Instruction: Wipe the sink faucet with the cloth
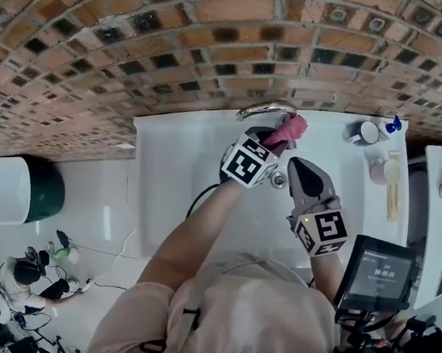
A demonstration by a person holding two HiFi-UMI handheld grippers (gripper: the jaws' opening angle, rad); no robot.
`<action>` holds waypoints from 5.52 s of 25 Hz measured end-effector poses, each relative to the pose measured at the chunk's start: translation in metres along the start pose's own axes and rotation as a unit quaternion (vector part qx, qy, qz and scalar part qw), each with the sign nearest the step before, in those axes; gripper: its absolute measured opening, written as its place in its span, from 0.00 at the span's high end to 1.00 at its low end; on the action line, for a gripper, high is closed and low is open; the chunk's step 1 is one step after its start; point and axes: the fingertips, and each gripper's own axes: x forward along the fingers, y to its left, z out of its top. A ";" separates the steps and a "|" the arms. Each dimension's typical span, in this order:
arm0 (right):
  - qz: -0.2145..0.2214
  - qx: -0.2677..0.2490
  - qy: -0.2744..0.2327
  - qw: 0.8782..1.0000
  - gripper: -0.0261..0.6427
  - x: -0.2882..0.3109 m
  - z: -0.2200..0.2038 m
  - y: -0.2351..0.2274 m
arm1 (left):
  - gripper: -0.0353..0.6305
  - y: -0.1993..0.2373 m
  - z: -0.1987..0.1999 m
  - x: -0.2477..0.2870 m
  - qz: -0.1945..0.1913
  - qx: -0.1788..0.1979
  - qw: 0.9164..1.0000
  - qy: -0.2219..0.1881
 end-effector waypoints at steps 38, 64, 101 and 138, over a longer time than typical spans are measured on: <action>0.056 -0.039 -0.023 0.997 0.98 0.011 0.025 0.149 | 0.81 0.090 -0.171 -0.346 0.258 -0.115 0.953 -0.112; 0.031 -0.042 -0.003 0.999 0.98 0.007 0.016 0.144 | 0.80 0.102 -0.341 -0.252 0.246 -0.164 0.951 0.087; 0.074 -0.073 -0.071 0.992 0.98 0.021 0.059 0.181 | 0.67 0.014 0.046 -0.380 0.256 0.172 0.884 -0.352; 0.089 -0.146 -0.119 0.978 0.98 0.014 0.082 0.196 | 0.94 0.032 0.002 -0.353 0.241 0.086 0.911 -0.322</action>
